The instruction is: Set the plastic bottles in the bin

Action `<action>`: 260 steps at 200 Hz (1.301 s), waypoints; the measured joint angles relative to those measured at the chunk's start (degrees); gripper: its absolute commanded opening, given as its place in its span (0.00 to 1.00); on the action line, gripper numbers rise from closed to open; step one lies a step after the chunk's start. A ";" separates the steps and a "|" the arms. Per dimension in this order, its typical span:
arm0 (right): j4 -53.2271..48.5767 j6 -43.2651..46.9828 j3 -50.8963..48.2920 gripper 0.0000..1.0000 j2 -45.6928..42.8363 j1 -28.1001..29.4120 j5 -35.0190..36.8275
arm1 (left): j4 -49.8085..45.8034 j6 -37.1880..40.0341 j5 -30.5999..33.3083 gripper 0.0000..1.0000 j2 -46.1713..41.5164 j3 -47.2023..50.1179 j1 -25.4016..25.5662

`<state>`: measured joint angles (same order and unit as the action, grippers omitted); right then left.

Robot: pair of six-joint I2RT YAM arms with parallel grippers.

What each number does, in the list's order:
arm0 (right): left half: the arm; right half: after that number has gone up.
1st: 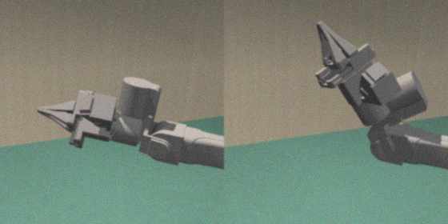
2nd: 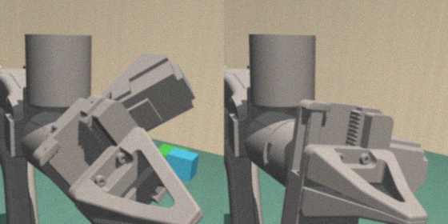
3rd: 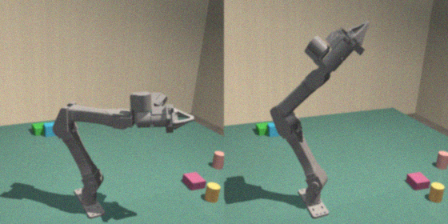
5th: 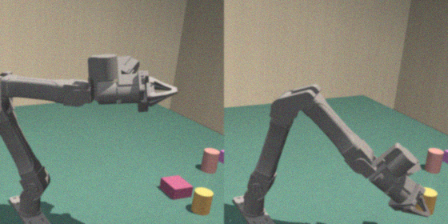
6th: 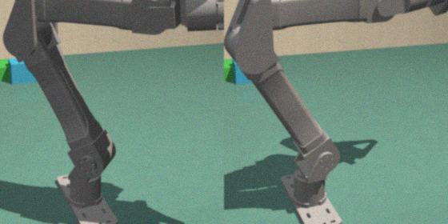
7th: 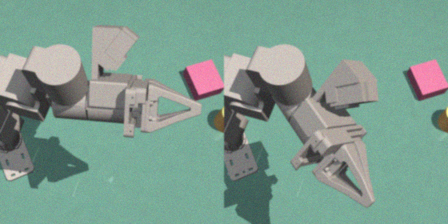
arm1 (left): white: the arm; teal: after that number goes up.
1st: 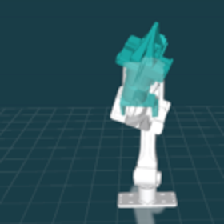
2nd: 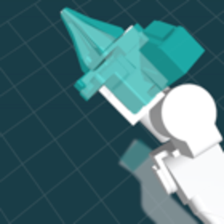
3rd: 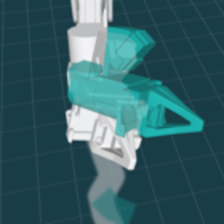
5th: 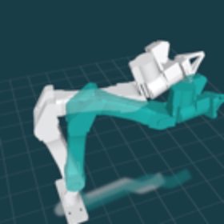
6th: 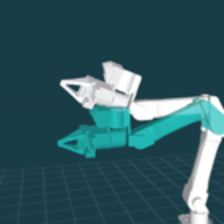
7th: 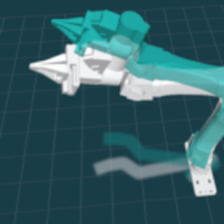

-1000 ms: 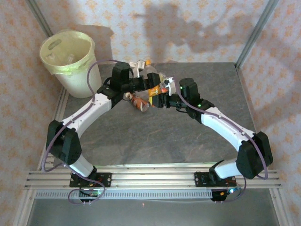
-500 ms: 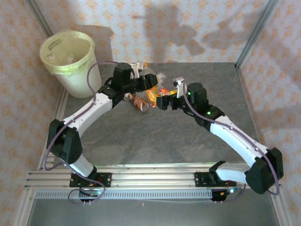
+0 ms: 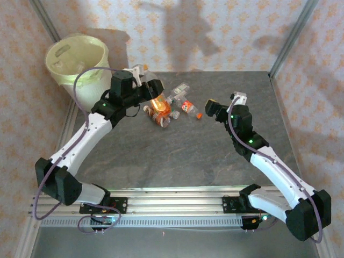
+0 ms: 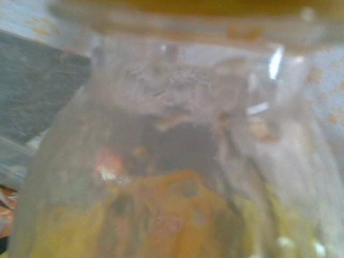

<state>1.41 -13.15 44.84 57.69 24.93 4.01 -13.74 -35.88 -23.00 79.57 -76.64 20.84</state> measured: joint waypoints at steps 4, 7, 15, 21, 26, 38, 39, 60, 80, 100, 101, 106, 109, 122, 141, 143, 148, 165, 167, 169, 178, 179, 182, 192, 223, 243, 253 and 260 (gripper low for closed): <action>-0.04 -0.17 0.00 0.99 0.00 0.00 0.37 | -0.63 0.44 0.72 0.55 -0.42 0.00 -0.37; -0.04 -0.37 0.00 0.99 0.00 0.00 0.59 | -1.11 0.57 1.29 0.55 -0.70 0.00 -0.59; -0.07 -0.85 0.00 0.99 0.07 0.00 1.18 | -2.49 1.51 2.91 0.55 -1.33 -0.04 -1.18; -0.04 -1.51 -0.07 0.99 0.17 0.00 1.70 | -3.52 2.01 4.20 0.55 -1.64 -0.17 -1.60; 0.00 -2.14 -0.13 0.99 0.31 0.00 2.10 | -4.90 2.86 5.68 0.55 -1.86 -0.52 -2.08; 0.33 -4.00 -0.63 0.99 0.96 0.00 2.51 | -7.50 4.13 8.79 0.54 -1.95 -1.81 -3.26; 0.37 -4.13 -0.66 0.99 1.01 0.00 2.51 | -7.82 4.31 9.20 0.54 -1.95 -2.03 -3.43; 0.68 -6.97 -1.38 0.99 3.39 0.00 2.16 | -11.41 6.38 15.56 0.54 -1.53 -5.92 -6.56; 0.81 -8.50 -1.38 0.99 5.81 0.00 1.11 | -11.52 9.05 21.62 0.54 -0.98 -9.97 -9.68; 0.79 -8.96 -1.33 0.99 6.56 0.00 0.00 | -11.10 11.47 25.38 0.55 0.70 -15.17 -12.76; 0.81 -8.96 -1.33 0.99 6.56 0.00 -0.04 | -11.02 11.58 25.46 0.55 0.79 -15.39 -12.87; 0.81 -8.96 -1.33 0.99 6.56 0.00 -0.22 | -10.88 12.02 26.01 0.55 1.57 -17.09 -13.77; 0.81 -8.94 -1.29 0.99 6.54 0.00 -0.33 | -10.62 12.37 26.49 0.55 2.08 -18.12 -14.25; 0.87 -8.96 -1.11 0.99 6.54 0.00 -0.35 | -9.46 13.70 28.33 0.56 4.37 -22.27 -16.11; 1.09 -9.18 -1.11 0.99 6.54 0.00 -0.37 | -7.32 15.98 32.50 0.56 8.70 -28.70 -18.36; 1.11 -9.22 -1.11 0.99 6.54 0.00 -0.37 | -6.95 16.28 33.00 0.56 9.31 -29.42 -18.67; 1.18 -9.38 -1.11 0.99 6.54 0.00 -0.37 | -6.19 16.63 33.99 0.56 10.54 -30.99 -19.26; 2.45 -10.27 -1.38 0.99 6.54 0.00 -0.42 | -3.63 16.85 36.79 0.56 14.53 -35.06 -21.38; 2.60 -10.27 -1.46 0.99 6.54 0.00 -0.39 | -3.37 16.85 37.13 0.56 15.02 -35.56 -21.68; 2.71 -10.29 -1.49 0.99 6.54 0.00 -0.42 | -3.06 16.83 37.35 0.56 15.37 -35.82 -21.90; 3.21 -10.49 -1.64 0.99 6.54 0.00 -0.37 | -1.97 15.96 38.45 0.56 17.49 -37.46 -23.45; 3.26 -10.49 -1.66 0.99 6.54 0.00 -0.37 | -1.79 15.78 38.62 0.56 17.79 -37.73 -23.69; 3.39 -10.51 -1.70 0.99 6.54 0.00 -0.35 | -1.53 15.65 38.91 0.56 18.29 -38.10 -24.06; 3.76 -10.67 -1.77 0.99 6.51 0.00 -0.26 | -0.48 14.27 40.24 0.56 20.55 -39.50 -25.75; 3.87 -10.40 -1.77 0.99 5.73 0.00 0.31 | 1.42 8.92 43.60 0.57 27.34 -43.54 -29.55; 4.04 -9.57 -1.79 0.99 4.90 0.00 0.24 | 1.46 4.31 45.16 0.58 31.89 -46.75 -30.64; 4.46 -9.27 -1.77 0.99 4.81 0.00 -0.04 | 1.79 2.14 46.01 0.59 33.53 -47.08 -30.77; 4.70 -9.11 -1.77 0.99 4.85 0.00 -0.46 | 2.01 0.68 46.45 0.58 34.53 -47.08 -30.86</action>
<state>6.11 -22.26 43.07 62.54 24.93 3.55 -11.73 -35.20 23.44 114.10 -123.72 -10.02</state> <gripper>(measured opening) 0.992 0.586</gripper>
